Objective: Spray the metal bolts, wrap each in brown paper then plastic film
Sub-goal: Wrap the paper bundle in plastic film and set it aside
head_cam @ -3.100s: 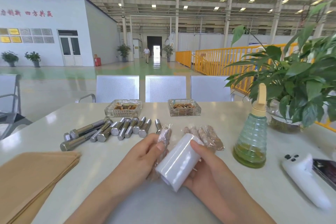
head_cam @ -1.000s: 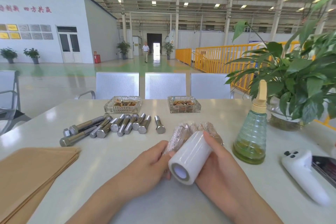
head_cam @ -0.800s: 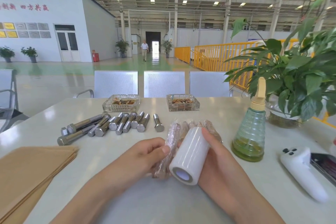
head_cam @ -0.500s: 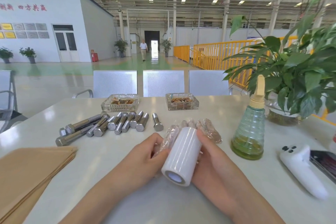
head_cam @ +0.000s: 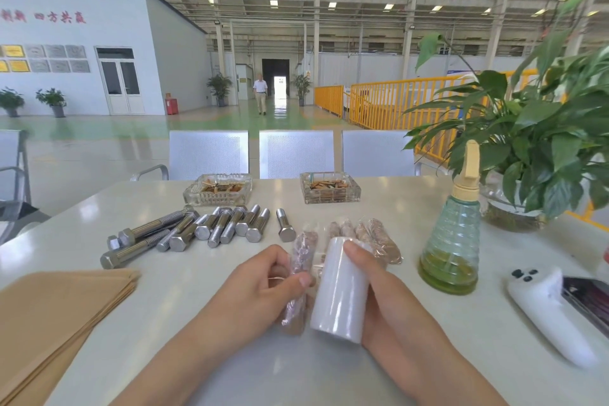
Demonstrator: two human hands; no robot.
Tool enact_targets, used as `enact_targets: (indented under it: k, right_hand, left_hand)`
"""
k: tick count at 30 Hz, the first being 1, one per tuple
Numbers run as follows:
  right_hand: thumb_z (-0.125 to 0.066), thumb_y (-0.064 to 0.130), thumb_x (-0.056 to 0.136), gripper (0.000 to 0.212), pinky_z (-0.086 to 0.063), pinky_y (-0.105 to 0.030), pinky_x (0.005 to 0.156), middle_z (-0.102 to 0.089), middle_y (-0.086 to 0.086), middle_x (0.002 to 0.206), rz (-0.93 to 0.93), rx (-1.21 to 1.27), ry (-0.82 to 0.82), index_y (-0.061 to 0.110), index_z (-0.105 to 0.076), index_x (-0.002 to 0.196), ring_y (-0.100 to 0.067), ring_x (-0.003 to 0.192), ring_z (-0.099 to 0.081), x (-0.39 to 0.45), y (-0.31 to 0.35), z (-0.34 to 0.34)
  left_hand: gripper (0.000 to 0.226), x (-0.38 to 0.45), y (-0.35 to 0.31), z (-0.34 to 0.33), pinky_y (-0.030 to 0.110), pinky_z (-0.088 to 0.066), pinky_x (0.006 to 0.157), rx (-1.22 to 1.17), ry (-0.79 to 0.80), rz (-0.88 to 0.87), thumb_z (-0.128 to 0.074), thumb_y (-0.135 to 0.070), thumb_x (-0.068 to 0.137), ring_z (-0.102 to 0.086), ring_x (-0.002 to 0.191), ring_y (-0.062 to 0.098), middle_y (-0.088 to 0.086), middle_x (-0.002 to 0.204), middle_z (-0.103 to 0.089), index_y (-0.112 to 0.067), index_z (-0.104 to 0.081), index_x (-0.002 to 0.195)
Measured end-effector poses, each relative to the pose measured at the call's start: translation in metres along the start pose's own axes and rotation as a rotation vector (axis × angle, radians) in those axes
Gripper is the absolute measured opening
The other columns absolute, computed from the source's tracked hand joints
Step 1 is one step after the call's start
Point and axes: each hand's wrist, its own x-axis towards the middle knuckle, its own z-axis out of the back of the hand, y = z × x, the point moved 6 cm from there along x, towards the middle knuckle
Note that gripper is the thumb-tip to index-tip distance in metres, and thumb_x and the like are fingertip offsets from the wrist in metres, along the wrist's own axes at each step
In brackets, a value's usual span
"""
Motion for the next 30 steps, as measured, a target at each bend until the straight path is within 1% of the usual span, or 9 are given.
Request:
enact_targets:
  k: [4, 7, 10, 15, 18, 21, 23, 26, 30]
  right_hand:
    - [-0.08, 0.038, 0.066, 0.049, -0.058, -0.032, 0.051, -0.075, -0.02, 0.08, 0.035, 0.002, -0.003, -0.001, -0.077, 0.097, -0.03, 0.066, -0.075, 0.0, 0.006, -0.002]
    - [-0.079, 0.036, 0.086, 0.043, -0.063, -0.045, 0.081, -0.074, -0.024, 0.11, 0.07, -0.07, 0.111, 0.005, -0.076, 0.115, -0.037, 0.102, -0.074, -0.007, 0.004, -0.01]
    - [-0.08, 0.04, 0.078, 0.047, -0.054, -0.053, 0.102, -0.075, -0.018, 0.116, 0.15, -0.201, 0.085, 0.014, -0.074, 0.117, -0.036, 0.113, -0.07, -0.009, 0.004, -0.009]
    - [-0.084, 0.04, 0.07, 0.04, -0.06, -0.035, 0.084, -0.078, -0.009, 0.105, 0.273, -0.337, 0.058, 0.025, -0.076, 0.105, -0.021, 0.097, -0.073, -0.006, 0.008, -0.012]
    - [-0.085, 0.049, 0.066, 0.047, -0.053, -0.055, 0.102, -0.077, -0.015, 0.107, 0.253, -0.27, 0.049, 0.022, -0.078, 0.103, -0.03, 0.103, -0.073, -0.003, 0.006, -0.01]
    - [-0.084, 0.052, 0.067, 0.049, -0.056, -0.052, 0.1, -0.077, -0.014, 0.112, 0.215, -0.23, 0.049, 0.024, -0.078, 0.107, -0.031, 0.108, -0.073, -0.001, 0.003, -0.01]
    - [-0.081, 0.057, 0.067, 0.048, -0.061, -0.041, 0.087, -0.078, -0.006, 0.111, 0.194, -0.236, 0.08, 0.031, -0.077, 0.107, -0.022, 0.102, -0.075, 0.001, 0.001, -0.011]
    - [-0.077, 0.061, 0.06, 0.042, -0.062, -0.035, 0.074, -0.078, 0.007, 0.099, 0.182, -0.31, 0.07, 0.043, -0.075, 0.098, -0.01, 0.088, -0.075, 0.001, -0.003, -0.013]
    - [-0.073, 0.064, 0.063, 0.041, -0.059, -0.048, 0.096, -0.077, 0.008, 0.105, 0.198, -0.378, 0.078, 0.048, -0.072, 0.1, -0.015, 0.105, -0.073, -0.002, -0.005, -0.015]
  left_hand:
    - [0.039, 0.002, -0.007, -0.008, 0.035, -0.036, 0.068, -0.076, 0.041, -0.035, -0.074, -0.028, 0.082, -0.046, 0.075, 0.023, 0.019, 0.083, -0.053, 0.0, -0.053, 0.099]
    - [0.011, 0.003, -0.005, -0.014, 0.017, -0.046, 0.067, -0.07, 0.107, -0.047, -0.064, -0.01, 0.099, -0.06, 0.072, 0.005, 0.004, 0.079, -0.068, -0.008, -0.065, 0.11]
    - [0.017, 0.003, 0.0, -0.015, 0.013, -0.047, 0.061, -0.13, 0.084, 0.023, -0.055, -0.006, 0.102, -0.064, 0.07, 0.006, -0.001, 0.085, -0.072, -0.01, -0.069, 0.111]
    - [0.021, 0.005, 0.005, -0.013, 0.034, -0.049, 0.077, -0.243, 0.021, 0.101, -0.055, -0.007, 0.097, -0.069, 0.089, 0.026, 0.024, 0.105, -0.073, -0.008, -0.071, 0.111]
    - [0.023, 0.005, 0.0, -0.013, 0.019, -0.047, 0.06, -0.2, -0.026, 0.0, -0.055, -0.008, 0.101, -0.064, 0.067, 0.012, 0.003, 0.079, -0.072, -0.023, -0.072, 0.099]
    - [0.021, 0.004, -0.007, -0.014, 0.011, -0.04, 0.048, -0.15, -0.032, -0.085, -0.056, -0.01, 0.103, -0.053, 0.052, 0.001, -0.01, 0.066, -0.061, -0.026, -0.069, 0.099]
    - [0.016, 0.004, -0.009, -0.009, 0.02, -0.048, 0.055, -0.119, -0.057, -0.117, -0.057, -0.012, 0.103, -0.058, 0.065, 0.005, 0.003, 0.077, -0.067, -0.024, -0.067, 0.106]
    - [0.013, 0.002, -0.007, 0.001, 0.055, -0.053, 0.081, 0.033, -0.099, -0.158, -0.058, -0.018, 0.104, -0.056, 0.083, 0.016, 0.024, 0.098, -0.066, -0.022, -0.063, 0.116]
    - [0.022, -0.003, -0.003, 0.008, 0.05, -0.052, 0.094, 0.143, -0.138, -0.119, -0.055, -0.036, 0.103, -0.066, 0.089, 0.019, 0.009, 0.099, -0.071, -0.035, -0.061, 0.125]
